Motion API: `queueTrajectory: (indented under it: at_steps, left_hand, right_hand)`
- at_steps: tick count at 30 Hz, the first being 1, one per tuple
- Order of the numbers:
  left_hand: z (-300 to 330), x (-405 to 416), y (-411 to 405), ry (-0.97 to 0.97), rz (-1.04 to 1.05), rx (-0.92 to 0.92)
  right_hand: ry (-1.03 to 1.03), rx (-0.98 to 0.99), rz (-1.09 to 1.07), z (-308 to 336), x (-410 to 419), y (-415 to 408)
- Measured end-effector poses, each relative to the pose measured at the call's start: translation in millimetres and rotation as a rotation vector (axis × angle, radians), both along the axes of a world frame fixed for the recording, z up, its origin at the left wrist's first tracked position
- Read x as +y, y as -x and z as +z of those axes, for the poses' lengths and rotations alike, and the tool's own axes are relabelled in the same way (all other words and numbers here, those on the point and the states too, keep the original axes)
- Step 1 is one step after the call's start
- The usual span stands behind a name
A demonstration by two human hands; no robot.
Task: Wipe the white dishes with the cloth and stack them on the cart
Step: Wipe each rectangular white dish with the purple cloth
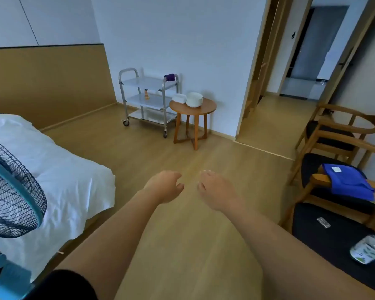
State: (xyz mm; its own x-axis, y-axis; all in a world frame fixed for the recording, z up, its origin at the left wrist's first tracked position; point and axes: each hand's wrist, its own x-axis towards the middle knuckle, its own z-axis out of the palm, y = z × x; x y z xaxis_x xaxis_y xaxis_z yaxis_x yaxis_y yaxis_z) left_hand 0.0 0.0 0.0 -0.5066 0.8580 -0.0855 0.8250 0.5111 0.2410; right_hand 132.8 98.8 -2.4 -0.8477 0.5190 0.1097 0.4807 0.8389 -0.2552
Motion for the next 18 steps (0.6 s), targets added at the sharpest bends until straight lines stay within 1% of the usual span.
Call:
queueTrajectory:
  at_steps: [5, 9, 14, 18]
  left_hand:
    - [-8.9, 20.4, 21.5, 0.047, 0.019, 0.007]
    - [-17.2, 48.0, 52.9, 0.039, 0.021, 0.019]
    - [-27.9, 101.0, 118.2, 0.041, 0.019, 0.027]
    - [-35.2, 147.6, 186.5, 0.062, 0.024, 0.010]
  right_hand:
    - [-0.009, -0.003, -0.002, -13.2, 26.5, 22.0]
    - [0.010, 0.000, -0.006, -24.0, 57.4, 57.0]
    - [0.005, -0.038, 0.021, -36.2, 105.9, 124.6]
    - [-0.044, -0.068, 0.054, -39.1, 152.7, 188.4]
